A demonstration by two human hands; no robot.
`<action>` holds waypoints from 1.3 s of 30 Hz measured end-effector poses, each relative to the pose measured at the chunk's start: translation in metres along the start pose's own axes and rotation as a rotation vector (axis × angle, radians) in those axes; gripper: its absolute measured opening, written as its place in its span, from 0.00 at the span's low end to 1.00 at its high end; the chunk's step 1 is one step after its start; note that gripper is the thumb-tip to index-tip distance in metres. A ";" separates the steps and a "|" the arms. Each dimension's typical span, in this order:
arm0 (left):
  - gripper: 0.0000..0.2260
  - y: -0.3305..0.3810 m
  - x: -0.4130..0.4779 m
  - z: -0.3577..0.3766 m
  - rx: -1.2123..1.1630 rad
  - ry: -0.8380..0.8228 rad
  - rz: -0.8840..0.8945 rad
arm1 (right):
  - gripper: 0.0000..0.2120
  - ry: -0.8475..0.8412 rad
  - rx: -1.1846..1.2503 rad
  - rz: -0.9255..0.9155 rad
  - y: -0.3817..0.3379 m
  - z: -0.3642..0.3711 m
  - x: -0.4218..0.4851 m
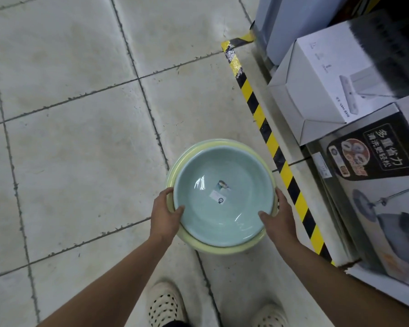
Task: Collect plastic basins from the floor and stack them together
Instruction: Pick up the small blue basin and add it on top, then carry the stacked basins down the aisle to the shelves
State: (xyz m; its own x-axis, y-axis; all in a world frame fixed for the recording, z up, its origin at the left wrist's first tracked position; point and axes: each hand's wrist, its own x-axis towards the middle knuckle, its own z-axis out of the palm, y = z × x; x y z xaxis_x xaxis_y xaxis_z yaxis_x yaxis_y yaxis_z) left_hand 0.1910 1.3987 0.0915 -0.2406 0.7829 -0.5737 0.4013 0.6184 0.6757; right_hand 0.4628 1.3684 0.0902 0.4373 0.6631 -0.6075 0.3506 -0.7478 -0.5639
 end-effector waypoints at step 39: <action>0.25 0.067 -0.067 -0.086 -0.358 -0.105 0.161 | 0.24 -0.154 0.584 -0.226 -0.061 -0.070 -0.067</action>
State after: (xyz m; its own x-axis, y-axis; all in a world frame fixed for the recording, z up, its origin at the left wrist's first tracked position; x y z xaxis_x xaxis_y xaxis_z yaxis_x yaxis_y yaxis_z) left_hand 0.1580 1.3935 0.2155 -0.1006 0.8721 -0.4789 0.0885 0.4873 0.8687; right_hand 0.4700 1.3674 0.2038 0.2663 0.8321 -0.4866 -0.1070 -0.4762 -0.8728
